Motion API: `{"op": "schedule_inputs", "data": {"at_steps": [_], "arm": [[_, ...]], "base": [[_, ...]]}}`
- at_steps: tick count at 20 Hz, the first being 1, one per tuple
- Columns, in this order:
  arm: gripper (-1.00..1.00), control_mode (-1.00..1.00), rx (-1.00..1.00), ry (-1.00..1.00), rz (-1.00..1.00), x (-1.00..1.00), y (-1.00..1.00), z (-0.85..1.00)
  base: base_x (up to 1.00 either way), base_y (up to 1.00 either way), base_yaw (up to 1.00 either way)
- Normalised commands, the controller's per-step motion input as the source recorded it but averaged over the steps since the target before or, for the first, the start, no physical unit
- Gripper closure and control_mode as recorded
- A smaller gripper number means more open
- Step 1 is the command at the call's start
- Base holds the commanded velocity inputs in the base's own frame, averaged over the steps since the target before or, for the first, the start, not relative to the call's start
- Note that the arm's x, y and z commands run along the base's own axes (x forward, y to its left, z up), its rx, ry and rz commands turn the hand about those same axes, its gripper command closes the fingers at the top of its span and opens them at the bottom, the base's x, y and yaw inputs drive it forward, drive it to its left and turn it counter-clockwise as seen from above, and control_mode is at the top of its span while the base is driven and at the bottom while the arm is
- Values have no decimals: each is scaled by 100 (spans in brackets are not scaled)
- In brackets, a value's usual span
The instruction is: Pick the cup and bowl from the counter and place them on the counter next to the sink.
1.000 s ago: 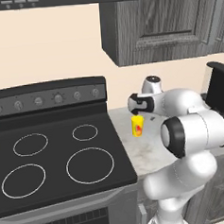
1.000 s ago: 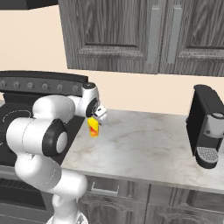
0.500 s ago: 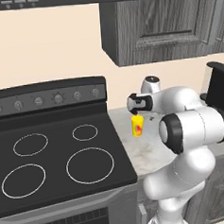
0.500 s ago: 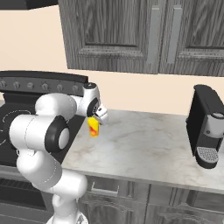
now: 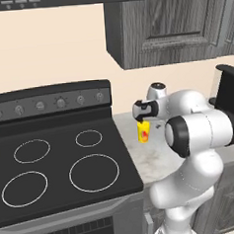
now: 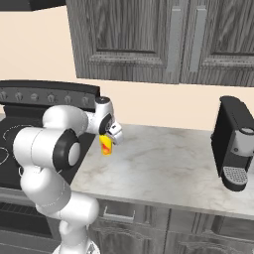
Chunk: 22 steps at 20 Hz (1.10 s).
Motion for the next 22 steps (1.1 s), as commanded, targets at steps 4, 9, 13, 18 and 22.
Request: {"op": "schedule_inputs", "data": {"at_steps": [4, 9, 13, 18, 22], "arm": [[-100, -100, 0, 0, 0, 0, 0, -24], [-100, -100, 0, 0, 0, 0, 0, -21], [-100, -100, 0, 0, 0, 0, 0, -19], [-100, -100, 0, 1, 0, 0, 0, -11], [-100, -100, 0, 2, 0, 0, 0, -7]], "base": [[0, 0, 0], [0, 0, 0], [0, 0, 0], [0, 0, 0], [0, 0, 0]]}}
